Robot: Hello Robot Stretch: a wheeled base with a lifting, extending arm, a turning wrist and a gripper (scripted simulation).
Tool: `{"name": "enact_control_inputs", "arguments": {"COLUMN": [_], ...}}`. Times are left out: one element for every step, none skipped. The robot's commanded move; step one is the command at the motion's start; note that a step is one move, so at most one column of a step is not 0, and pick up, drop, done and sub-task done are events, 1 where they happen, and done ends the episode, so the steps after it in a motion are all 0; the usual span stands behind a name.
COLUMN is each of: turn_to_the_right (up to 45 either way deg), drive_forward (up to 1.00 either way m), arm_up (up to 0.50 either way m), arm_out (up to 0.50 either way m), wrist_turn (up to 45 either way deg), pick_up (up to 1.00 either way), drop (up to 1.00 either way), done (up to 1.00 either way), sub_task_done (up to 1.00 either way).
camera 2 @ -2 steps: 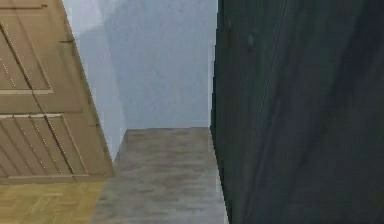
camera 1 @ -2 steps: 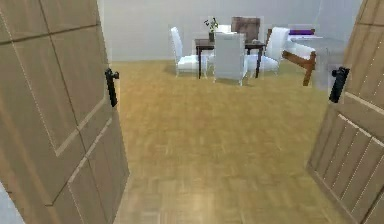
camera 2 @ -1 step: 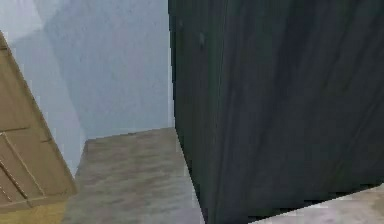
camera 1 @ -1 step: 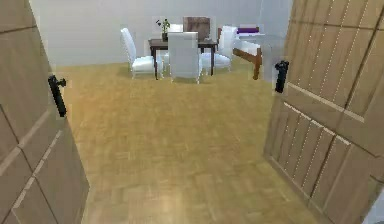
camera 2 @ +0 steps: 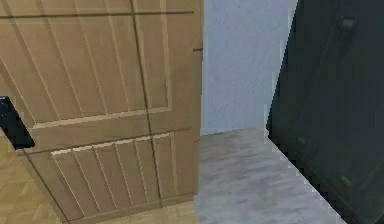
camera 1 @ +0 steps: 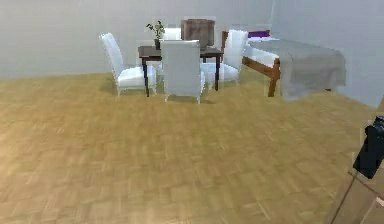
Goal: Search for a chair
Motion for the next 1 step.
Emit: {"name": "enact_control_inputs", "arguments": {"turn_to_the_right": [9.0], "drive_forward": [0.00], "arm_up": [0.00], "arm_out": [0.00], "wrist_turn": [0.0], "pick_up": [0.00], "drop": [0.00], "done": [0.00], "sub_task_done": [0.00]}}
